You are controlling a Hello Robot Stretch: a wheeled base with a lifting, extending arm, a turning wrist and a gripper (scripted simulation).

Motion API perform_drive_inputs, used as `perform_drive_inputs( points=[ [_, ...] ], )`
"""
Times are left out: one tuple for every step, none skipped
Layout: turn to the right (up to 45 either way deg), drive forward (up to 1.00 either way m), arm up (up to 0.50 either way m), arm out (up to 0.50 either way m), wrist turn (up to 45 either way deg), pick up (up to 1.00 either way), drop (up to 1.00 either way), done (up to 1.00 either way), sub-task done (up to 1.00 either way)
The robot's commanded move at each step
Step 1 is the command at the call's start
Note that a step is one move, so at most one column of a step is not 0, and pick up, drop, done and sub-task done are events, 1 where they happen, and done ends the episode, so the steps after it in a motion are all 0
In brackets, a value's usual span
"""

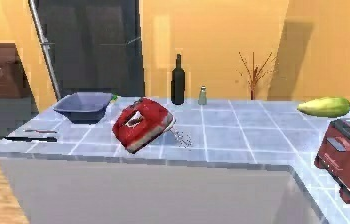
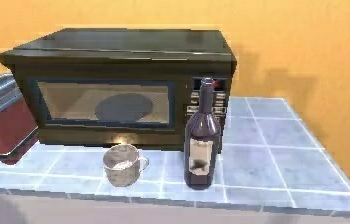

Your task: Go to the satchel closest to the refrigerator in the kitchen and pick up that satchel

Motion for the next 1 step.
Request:
perform_drive_inputs(
  points=[
    [-45.0, 0.00, 0.00, 0.00, 0.0, 0.00, 0.00, 0.00, 0.00]
  ],
)
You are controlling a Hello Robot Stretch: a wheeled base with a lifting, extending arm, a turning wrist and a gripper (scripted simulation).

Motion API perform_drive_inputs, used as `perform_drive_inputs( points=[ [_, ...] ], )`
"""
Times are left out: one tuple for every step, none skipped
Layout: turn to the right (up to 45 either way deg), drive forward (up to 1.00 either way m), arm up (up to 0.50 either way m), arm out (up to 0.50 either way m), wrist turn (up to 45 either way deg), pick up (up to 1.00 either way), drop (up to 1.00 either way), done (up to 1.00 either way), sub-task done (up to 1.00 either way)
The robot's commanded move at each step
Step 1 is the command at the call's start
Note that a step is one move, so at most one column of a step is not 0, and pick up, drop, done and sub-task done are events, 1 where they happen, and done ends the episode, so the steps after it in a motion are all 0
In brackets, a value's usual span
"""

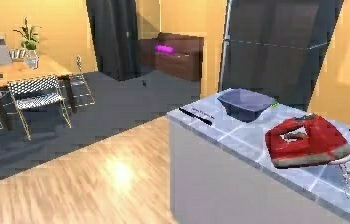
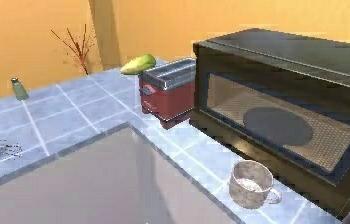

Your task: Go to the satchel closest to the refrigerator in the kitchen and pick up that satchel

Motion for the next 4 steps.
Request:
perform_drive_inputs(
  points=[
    [-45.0, 0.00, 0.00, 0.00, 0.0, 0.00, 0.00, 0.00, 0.00],
    [-9.0, 0.00, 0.00, 0.00, 0.0, 0.00, 0.00, 0.00, 0.00],
    [36.0, 0.00, 0.00, 0.00, 0.0, 0.00, 0.00, 0.00, 0.00],
    [0.0, 1.00, 0.00, 0.00, 0.0, 0.00, 0.00, 0.00, 0.00]
  ],
)
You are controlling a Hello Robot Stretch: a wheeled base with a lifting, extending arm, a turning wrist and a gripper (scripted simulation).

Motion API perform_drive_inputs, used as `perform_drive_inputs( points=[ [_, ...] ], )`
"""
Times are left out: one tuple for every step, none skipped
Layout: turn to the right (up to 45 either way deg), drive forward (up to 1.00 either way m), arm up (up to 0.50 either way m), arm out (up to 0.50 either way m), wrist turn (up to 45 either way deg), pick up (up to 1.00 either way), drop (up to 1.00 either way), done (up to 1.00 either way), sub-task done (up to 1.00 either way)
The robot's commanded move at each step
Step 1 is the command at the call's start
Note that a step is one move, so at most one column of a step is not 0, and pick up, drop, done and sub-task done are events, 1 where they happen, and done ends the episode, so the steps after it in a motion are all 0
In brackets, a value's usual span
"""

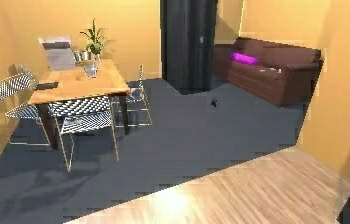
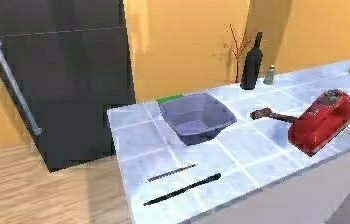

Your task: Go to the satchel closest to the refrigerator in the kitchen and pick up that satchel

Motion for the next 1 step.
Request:
perform_drive_inputs(
  points=[
    [39.0, 0.00, 0.00, 0.00, 0.0, 0.00, 0.00, 0.00, 0.00]
  ],
)
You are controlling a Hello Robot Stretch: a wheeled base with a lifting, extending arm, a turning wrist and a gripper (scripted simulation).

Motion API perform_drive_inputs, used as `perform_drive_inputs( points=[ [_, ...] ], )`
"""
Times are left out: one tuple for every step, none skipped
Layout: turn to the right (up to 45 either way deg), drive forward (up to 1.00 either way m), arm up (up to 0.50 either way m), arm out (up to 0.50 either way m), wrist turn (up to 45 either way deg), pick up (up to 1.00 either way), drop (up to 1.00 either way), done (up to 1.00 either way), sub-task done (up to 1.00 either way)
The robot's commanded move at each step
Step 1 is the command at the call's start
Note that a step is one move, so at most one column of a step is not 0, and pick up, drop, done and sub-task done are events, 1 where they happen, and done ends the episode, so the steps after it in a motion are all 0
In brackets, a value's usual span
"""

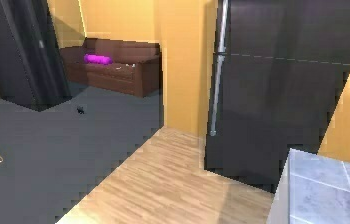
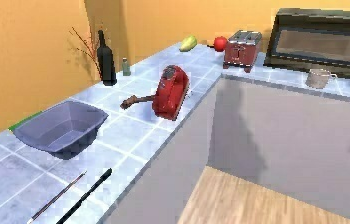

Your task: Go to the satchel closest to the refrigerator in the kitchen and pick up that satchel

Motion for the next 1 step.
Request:
perform_drive_inputs(
  points=[
    [0.0, 0.05, 0.00, 0.00, 0.0, 0.00, 0.00, 0.00, 0.00]
  ],
)
